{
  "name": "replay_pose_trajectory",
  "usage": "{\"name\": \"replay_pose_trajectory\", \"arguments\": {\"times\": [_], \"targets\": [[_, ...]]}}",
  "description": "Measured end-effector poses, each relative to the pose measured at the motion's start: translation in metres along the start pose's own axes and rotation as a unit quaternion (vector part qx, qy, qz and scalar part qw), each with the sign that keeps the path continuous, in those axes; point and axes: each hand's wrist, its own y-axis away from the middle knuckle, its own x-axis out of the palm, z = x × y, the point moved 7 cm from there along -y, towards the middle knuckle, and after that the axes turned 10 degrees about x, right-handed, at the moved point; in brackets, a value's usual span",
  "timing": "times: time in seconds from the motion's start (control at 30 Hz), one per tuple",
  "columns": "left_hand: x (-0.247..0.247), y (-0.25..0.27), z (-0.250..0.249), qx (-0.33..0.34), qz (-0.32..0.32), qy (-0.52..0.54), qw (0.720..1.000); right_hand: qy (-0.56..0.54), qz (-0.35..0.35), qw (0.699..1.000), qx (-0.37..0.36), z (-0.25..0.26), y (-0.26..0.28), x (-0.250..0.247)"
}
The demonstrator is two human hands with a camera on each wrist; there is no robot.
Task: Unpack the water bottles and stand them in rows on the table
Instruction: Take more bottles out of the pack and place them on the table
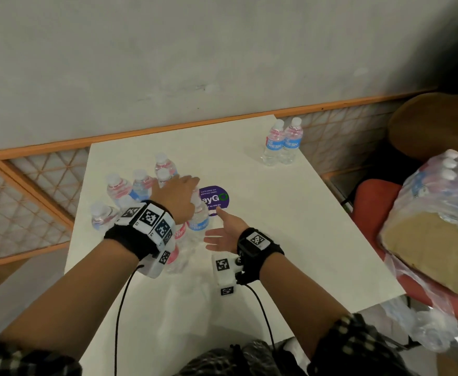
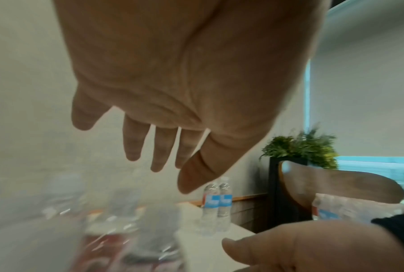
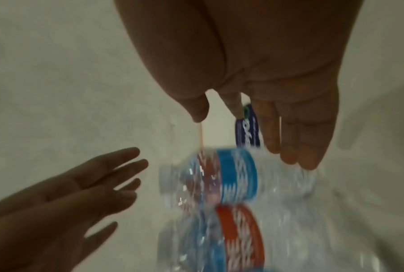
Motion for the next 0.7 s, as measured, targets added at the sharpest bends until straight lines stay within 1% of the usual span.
{"name": "replay_pose_trajectory", "arguments": {"times": [0.07,0.1,0.2,0.27,0.37,0.43,0.5,0.53,0.6,0.67,0.7], "targets": [[-0.007,-0.01,-0.029,0.036,-0.016,-0.031,0.999,0.038,-0.029,0.998,-0.04,0.015,0.015,-0.036],[-0.009,-0.016,-0.049,0.062,-0.015,-0.028,0.998,0.062,-0.052,0.995,-0.06,0.022,0.025,-0.06],[0.002,-0.038,-0.121,0.15,0.006,-0.007,0.989,0.124,-0.134,0.978,-0.101,0.04,0.062,-0.144],[0.018,-0.057,-0.175,0.208,0.03,-0.007,0.978,0.144,-0.193,0.964,-0.115,0.045,0.089,-0.209],[0.041,-0.082,-0.264,0.281,0.059,-0.004,0.958,0.145,-0.285,0.942,-0.105,0.039,0.13,-0.305],[0.05,-0.095,-0.325,0.329,0.056,0.005,0.943,0.145,-0.336,0.925,-0.104,0.034,0.156,-0.362],[0.053,-0.105,-0.383,0.376,0.046,0.023,0.925,0.133,-0.37,0.915,-0.089,0.031,0.176,-0.411],[0.055,-0.111,-0.409,0.389,0.05,0.034,0.919,0.136,-0.384,0.909,-0.086,0.032,0.187,-0.431],[0.058,-0.124,-0.45,0.395,0.068,0.036,0.916,0.129,-0.409,0.9,-0.083,0.039,0.201,-0.466],[0.06,-0.14,-0.48,0.388,0.075,0.021,0.918,0.118,-0.415,0.899,-0.073,0.047,0.203,-0.493],[0.061,-0.147,-0.49,0.384,0.072,0.016,0.92,0.145,-0.409,0.899,-0.056,0.053,0.202,-0.5]]}}
